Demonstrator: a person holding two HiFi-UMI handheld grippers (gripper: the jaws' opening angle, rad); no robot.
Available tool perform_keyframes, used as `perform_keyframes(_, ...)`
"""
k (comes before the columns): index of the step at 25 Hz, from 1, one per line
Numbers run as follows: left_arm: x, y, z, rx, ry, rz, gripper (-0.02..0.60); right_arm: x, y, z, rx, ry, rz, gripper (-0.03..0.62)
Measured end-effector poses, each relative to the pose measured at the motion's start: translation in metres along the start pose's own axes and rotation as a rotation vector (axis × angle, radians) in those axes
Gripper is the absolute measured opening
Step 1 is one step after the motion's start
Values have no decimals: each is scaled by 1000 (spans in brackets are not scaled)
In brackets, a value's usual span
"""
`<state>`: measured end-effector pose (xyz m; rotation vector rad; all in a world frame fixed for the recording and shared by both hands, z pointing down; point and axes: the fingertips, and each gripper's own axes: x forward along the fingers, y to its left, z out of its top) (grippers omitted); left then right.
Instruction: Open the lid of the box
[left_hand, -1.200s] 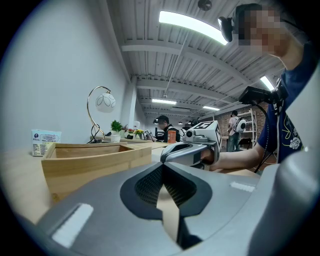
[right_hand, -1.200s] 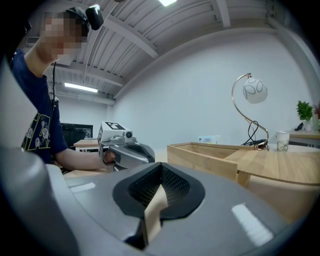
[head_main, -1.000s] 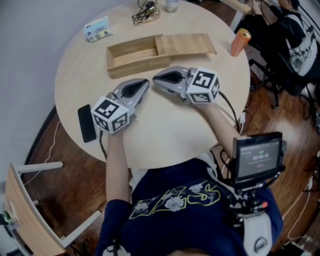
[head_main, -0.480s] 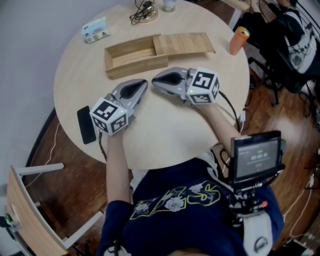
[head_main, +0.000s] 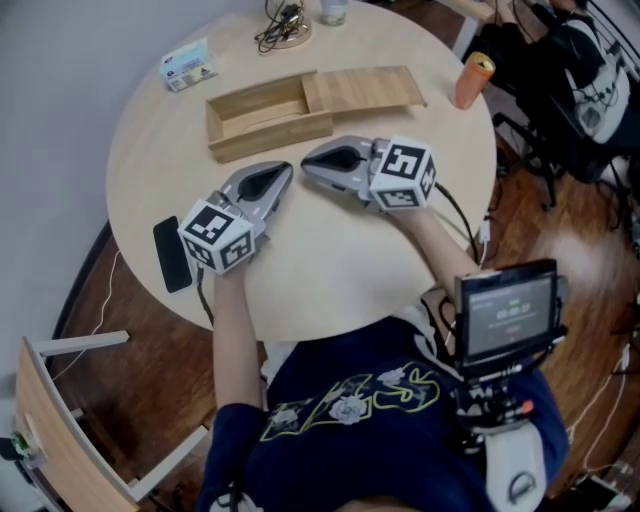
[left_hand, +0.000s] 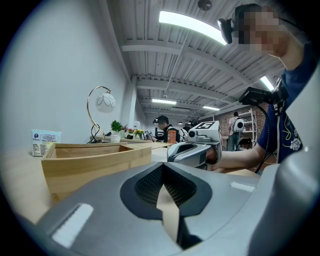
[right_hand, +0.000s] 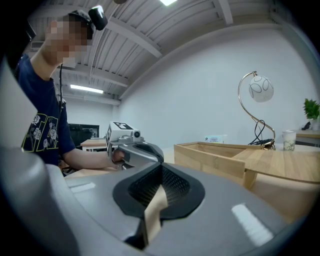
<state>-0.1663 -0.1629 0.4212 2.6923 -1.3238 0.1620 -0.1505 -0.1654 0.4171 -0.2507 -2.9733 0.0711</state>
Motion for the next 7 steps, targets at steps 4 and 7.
perform_keyframes(4, 0, 0, 0, 2, 2, -3, 3, 0, 0, 0, 0, -2, 6, 17)
perform_keyframes(7, 1, -1, 0, -2, 1, -1, 3, -1, 2, -1, 1, -1, 15, 17)
